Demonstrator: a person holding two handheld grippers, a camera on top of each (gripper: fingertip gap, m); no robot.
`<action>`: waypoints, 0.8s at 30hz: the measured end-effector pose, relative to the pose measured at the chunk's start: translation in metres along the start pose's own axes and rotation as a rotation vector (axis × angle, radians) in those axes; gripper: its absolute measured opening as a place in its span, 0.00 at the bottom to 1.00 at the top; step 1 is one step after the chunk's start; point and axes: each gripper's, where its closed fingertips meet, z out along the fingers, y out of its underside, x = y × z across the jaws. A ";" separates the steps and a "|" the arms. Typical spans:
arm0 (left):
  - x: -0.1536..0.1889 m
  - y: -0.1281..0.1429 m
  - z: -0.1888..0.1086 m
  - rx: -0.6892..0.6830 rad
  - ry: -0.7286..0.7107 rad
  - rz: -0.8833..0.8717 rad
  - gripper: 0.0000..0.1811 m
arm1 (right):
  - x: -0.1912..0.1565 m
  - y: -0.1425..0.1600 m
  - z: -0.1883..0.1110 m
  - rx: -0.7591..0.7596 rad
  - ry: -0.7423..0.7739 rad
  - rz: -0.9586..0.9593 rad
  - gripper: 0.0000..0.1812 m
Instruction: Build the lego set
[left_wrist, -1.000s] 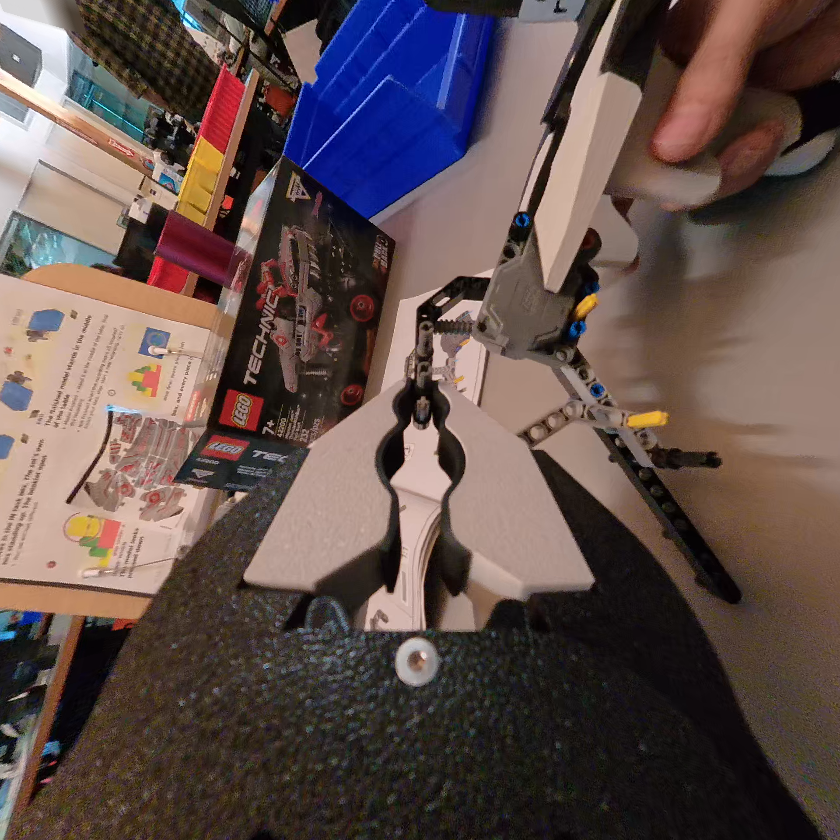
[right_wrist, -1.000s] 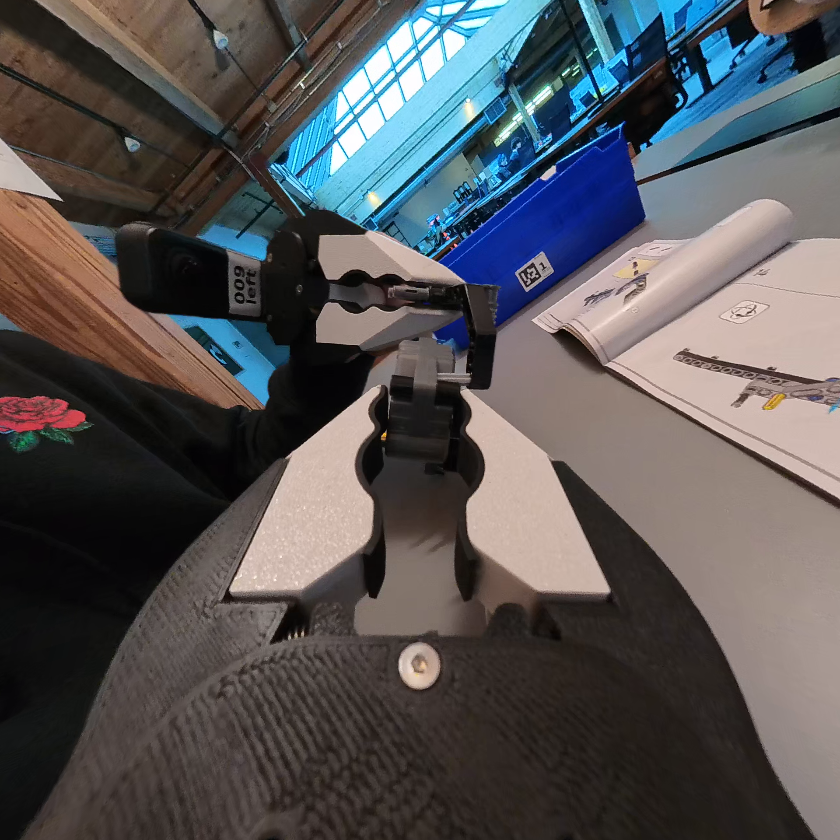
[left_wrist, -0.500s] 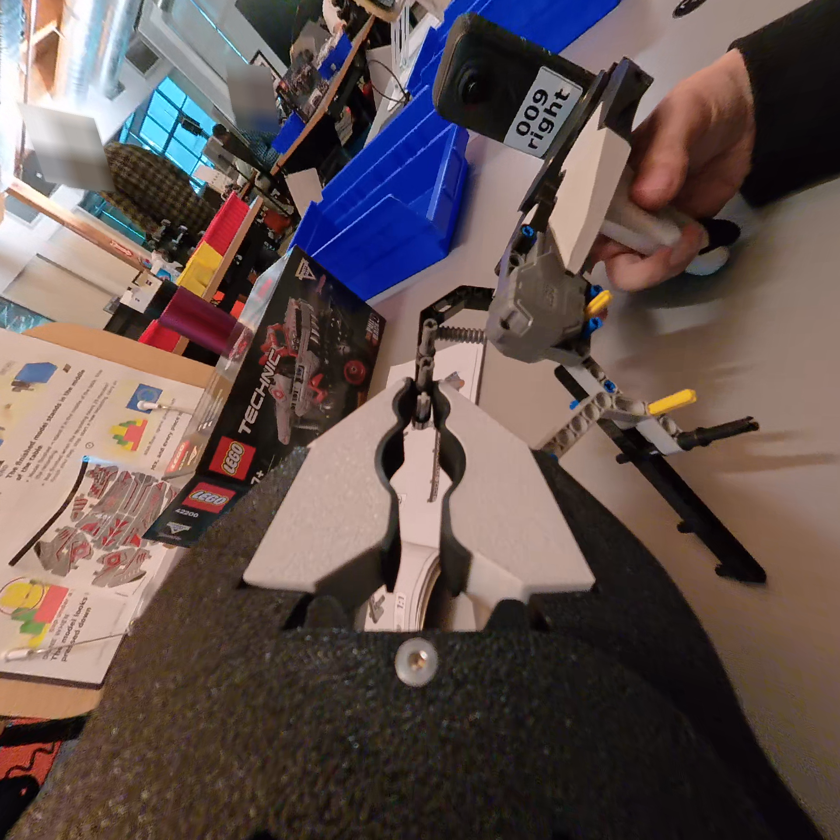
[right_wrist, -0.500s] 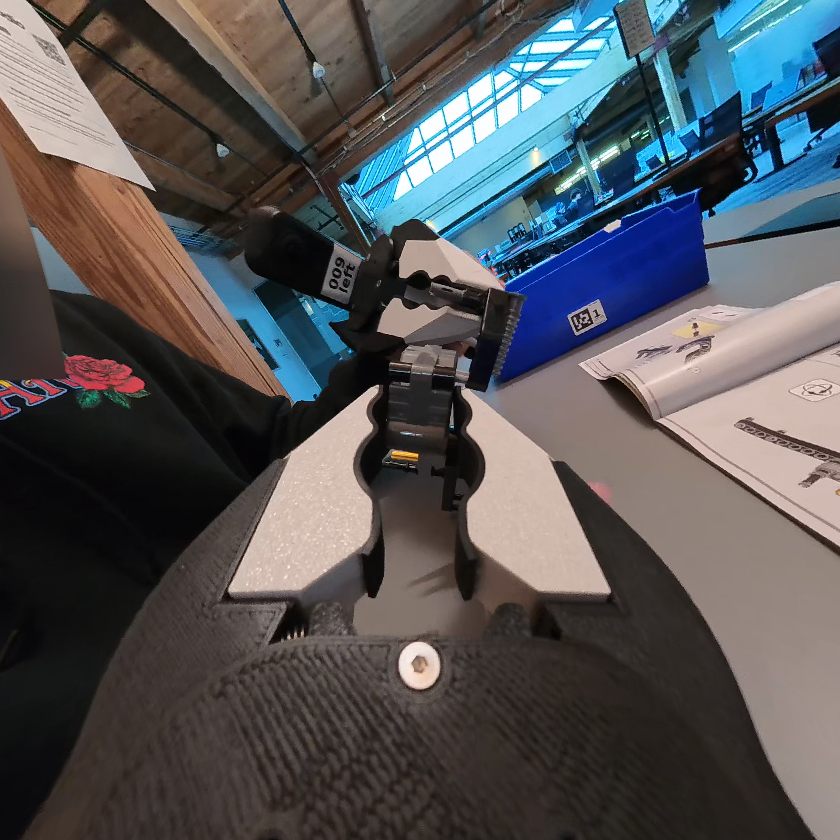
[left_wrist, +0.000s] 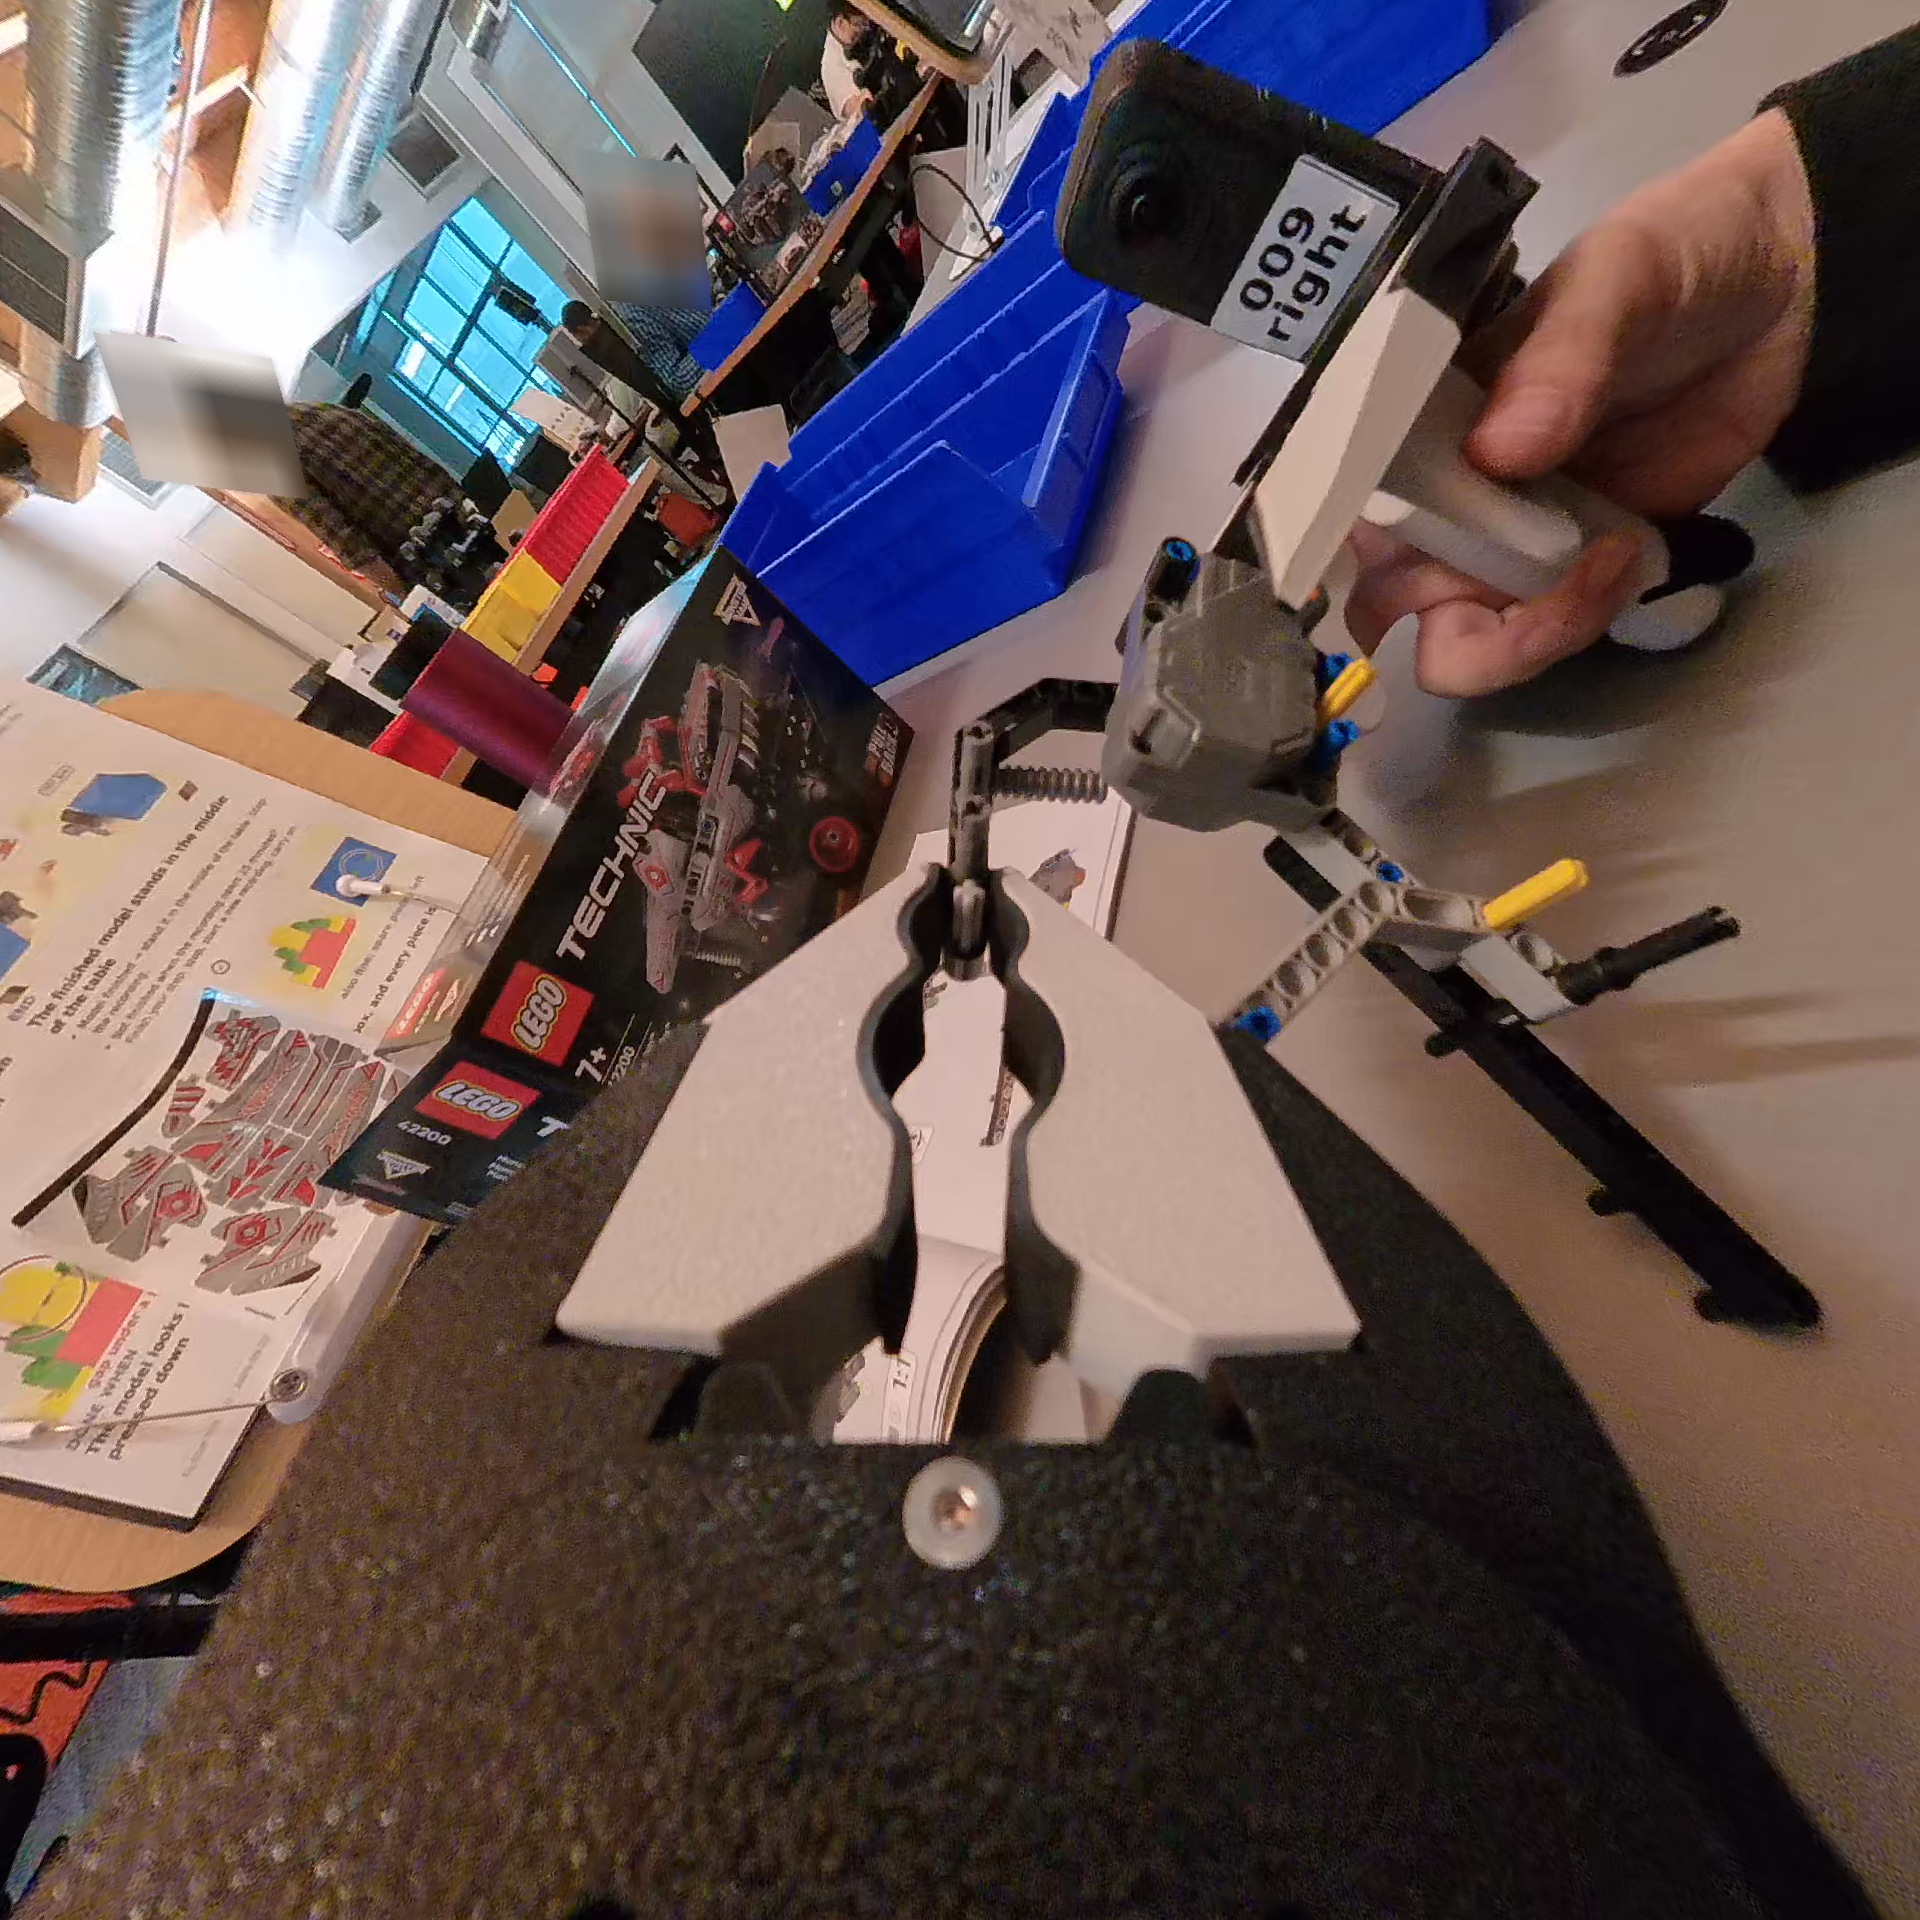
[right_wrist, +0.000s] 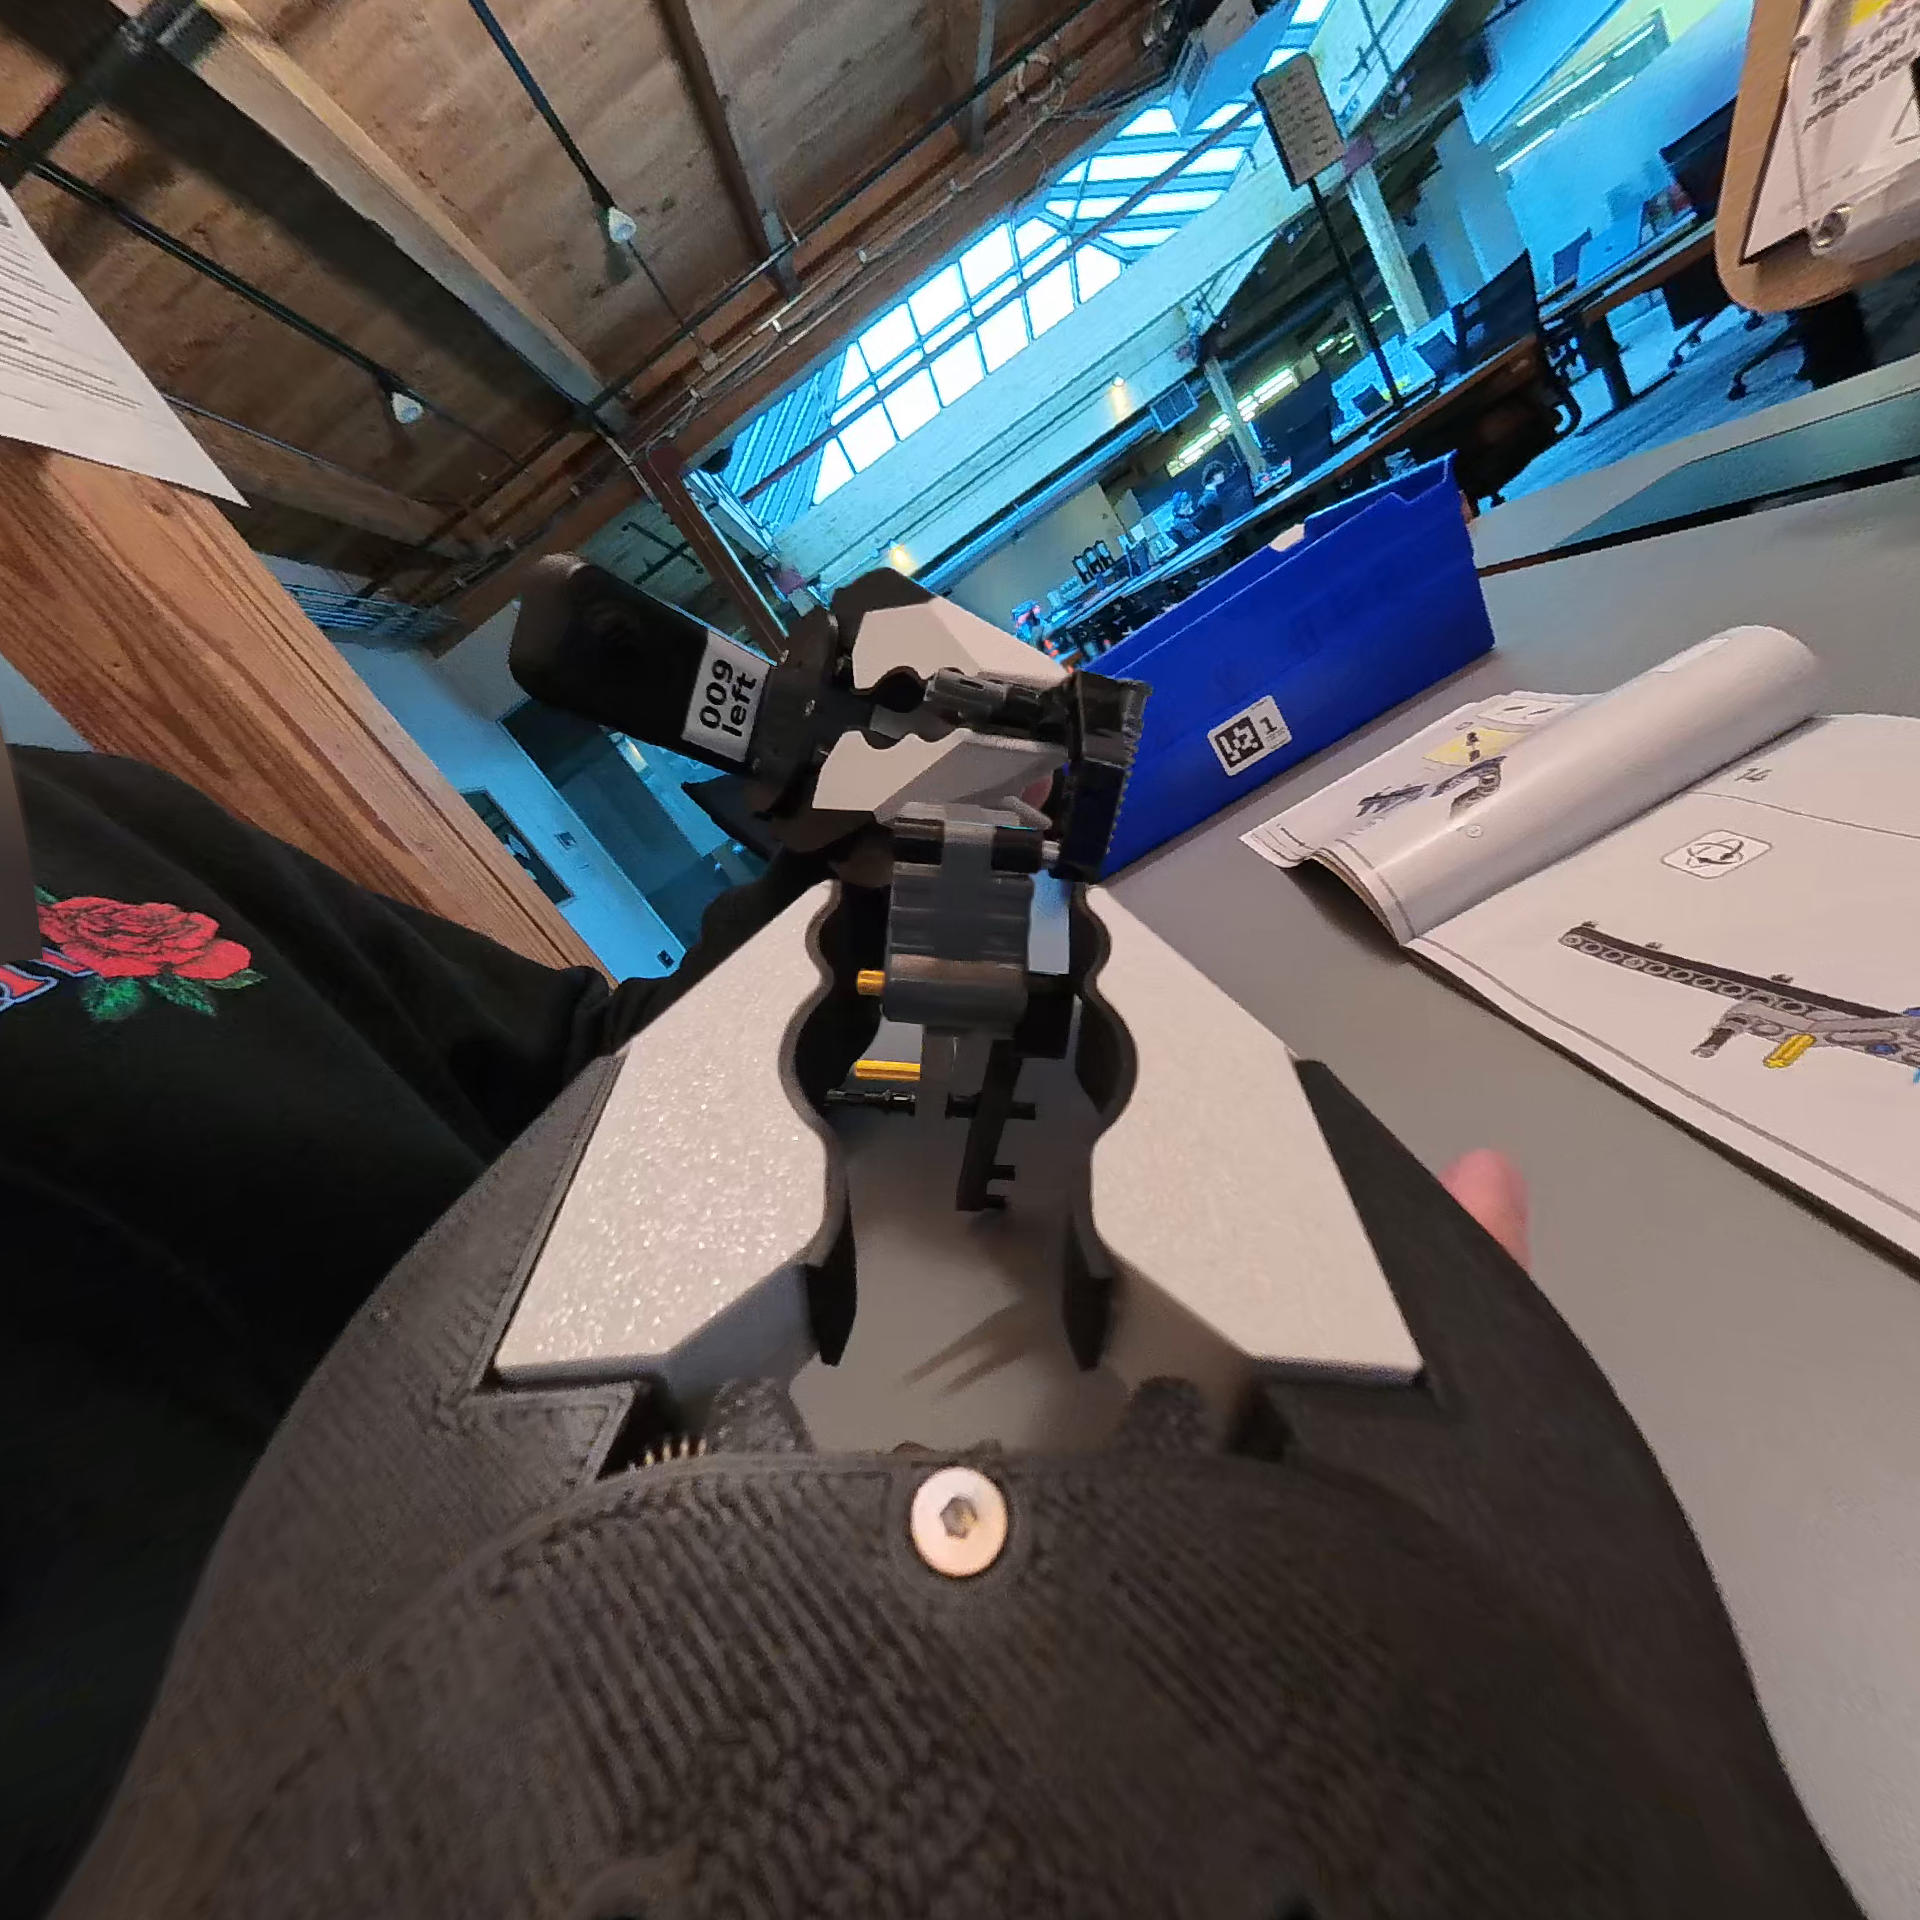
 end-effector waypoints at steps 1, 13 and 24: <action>0.000 0.001 0.000 0.000 -0.001 0.000 0.03 | 0.001 0.000 0.000 -0.001 0.006 -0.001 0.22; 0.006 0.003 0.002 0.016 0.018 -0.004 0.03 | 0.016 0.000 -0.002 -0.005 0.104 0.029 0.32; 0.009 -0.003 0.004 0.038 0.042 0.001 0.03 | 0.008 0.000 -0.002 -0.006 0.058 0.005 0.21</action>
